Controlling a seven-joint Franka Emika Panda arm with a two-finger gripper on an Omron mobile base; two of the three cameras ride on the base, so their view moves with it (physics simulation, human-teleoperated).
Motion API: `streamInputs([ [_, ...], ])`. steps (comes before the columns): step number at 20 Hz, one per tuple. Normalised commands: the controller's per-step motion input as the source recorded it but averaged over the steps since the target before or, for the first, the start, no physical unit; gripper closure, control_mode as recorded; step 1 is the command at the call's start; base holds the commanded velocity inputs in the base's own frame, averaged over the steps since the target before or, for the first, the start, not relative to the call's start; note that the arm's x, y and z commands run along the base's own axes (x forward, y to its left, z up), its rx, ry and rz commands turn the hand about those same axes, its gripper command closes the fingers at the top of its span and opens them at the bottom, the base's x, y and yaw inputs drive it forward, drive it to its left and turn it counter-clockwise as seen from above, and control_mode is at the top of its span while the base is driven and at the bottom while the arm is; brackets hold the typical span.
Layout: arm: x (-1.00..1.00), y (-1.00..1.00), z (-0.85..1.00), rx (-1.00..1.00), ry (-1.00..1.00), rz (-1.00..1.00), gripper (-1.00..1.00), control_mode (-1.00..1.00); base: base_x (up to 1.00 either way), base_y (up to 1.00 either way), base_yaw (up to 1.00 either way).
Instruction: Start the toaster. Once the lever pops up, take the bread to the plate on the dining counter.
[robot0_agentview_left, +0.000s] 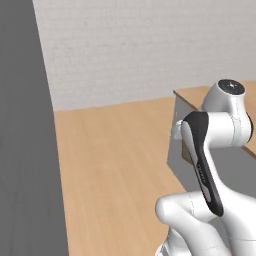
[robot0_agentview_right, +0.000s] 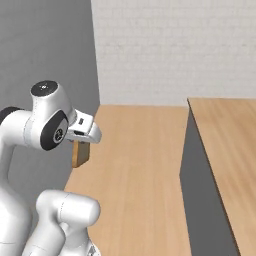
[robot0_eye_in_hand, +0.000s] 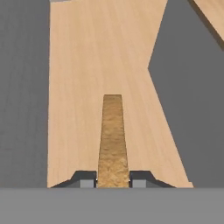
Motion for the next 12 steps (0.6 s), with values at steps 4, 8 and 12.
streamInputs([
  [4,0.0,0.0,0.0,0.0,0.0,0.0,1.0,1.0,1.0,0.38,0.0],
  [8,0.0,0.0,0.0,0.0,0.0,0.0,1.0,1.0,1.0,0.22,0.0],
  [12,0.0,0.0,0.0,0.0,0.0,0.0,1.0,1.0,1.0,0.08,0.0],
])
